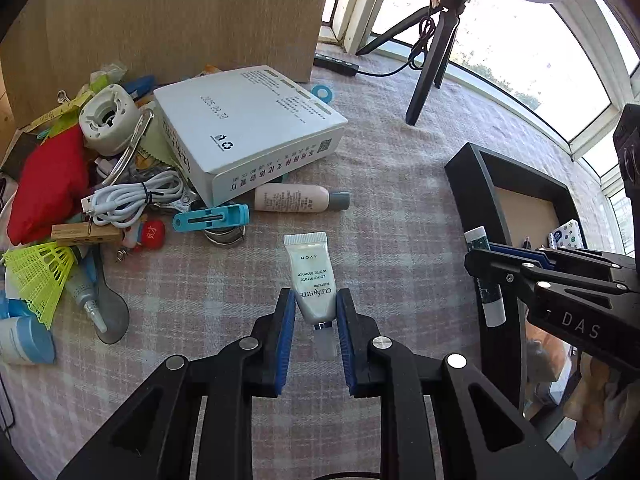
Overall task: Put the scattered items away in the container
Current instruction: 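Carry the lip balm and cream tube into the tray and open both tools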
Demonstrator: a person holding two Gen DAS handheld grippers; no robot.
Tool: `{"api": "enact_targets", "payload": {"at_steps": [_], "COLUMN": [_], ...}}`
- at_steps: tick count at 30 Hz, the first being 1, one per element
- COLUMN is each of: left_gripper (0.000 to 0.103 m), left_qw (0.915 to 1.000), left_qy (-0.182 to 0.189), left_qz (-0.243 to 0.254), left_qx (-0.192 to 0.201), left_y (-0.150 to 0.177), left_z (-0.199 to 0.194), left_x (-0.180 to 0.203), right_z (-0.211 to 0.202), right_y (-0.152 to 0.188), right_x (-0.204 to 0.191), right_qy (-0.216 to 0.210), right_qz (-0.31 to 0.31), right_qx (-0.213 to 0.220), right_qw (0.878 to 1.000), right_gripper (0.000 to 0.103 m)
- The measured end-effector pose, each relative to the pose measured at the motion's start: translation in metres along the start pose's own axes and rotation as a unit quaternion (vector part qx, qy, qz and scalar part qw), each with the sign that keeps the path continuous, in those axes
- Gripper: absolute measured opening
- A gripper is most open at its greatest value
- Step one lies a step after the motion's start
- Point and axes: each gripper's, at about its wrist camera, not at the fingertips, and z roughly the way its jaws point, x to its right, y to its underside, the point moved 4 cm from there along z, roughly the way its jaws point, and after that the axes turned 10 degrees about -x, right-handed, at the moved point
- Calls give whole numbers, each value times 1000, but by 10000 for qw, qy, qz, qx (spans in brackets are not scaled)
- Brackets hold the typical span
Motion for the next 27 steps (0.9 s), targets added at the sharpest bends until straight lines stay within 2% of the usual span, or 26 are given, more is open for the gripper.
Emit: {"api": "enact_targets", "payload": {"at_steps": [4,10,18,24,25,26,27], "left_gripper": [20,20,20,21,25,39,44], "left_qw": [9995,9962,9870,9820,9820,9818,9819], "left_qy": [155,384,533,521,494,479,487], "left_qz": [233,772,1514,1811,1816,1826,1820], "left_qx": [125,111,-14,-122,-148,-196,-196], "left_y": [-21,-35,-25,-11,-10,-9,-8], "left_z": [-1,9,16,22,23,24,24], "left_x": [45,121,203,236,239,240,241], "right_z": [-31,-52,-61,-62,-62,-62,-62], "right_y": [-14,9,40,57,58,59,60], "right_x": [20,85,161,186,188,190,191], "right_qy": [217,519,729,745,722,669,598], "right_qz": [242,797,1482,1748,1789,1841,1883], "right_qx": [225,342,368,355,361,361,340], "right_qw": [9992,9949,9856,9811,9806,9800,9797], "right_gripper": [15,15,15,15,16,16,18]}}
